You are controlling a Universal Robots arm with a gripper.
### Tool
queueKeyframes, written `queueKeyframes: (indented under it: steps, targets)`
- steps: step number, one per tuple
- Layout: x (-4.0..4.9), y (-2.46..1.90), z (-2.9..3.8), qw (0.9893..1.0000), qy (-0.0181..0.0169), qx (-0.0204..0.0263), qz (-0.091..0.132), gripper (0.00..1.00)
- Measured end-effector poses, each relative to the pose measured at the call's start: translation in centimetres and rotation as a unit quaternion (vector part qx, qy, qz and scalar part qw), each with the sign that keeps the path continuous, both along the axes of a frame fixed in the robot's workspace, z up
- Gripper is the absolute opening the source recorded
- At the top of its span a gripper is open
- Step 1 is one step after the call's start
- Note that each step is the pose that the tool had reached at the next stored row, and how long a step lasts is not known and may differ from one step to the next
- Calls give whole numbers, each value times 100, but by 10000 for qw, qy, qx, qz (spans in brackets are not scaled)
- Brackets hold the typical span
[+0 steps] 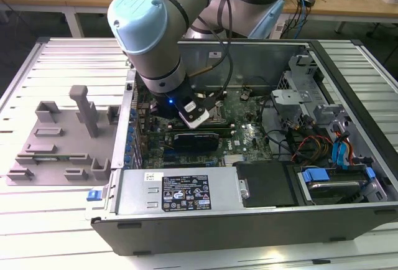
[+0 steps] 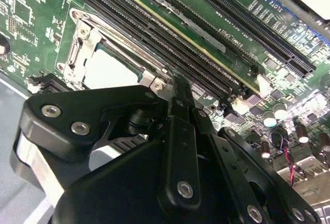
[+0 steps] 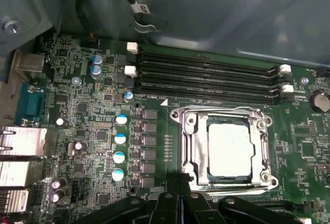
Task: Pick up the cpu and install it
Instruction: 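Install the second cpu locking lever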
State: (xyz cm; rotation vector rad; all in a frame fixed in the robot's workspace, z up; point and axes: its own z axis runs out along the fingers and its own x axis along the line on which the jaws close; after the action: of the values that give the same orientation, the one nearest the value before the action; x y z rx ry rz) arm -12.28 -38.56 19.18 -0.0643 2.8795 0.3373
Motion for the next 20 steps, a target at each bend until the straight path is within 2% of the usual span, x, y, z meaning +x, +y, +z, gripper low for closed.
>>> queueKeyframes:
  steps: [5,7,11,18,20]
  targets:
    - [0,1,30,10000,13,-16,0,11]
    - [0,0,51,10000,38,-51,-1,11]
    - [1,0,30,10000,27,-51,1,11]
    - [0,-1,25,10000,29,-57,-1,11]
    - [2,0,65,10000,30,-56,-1,11]
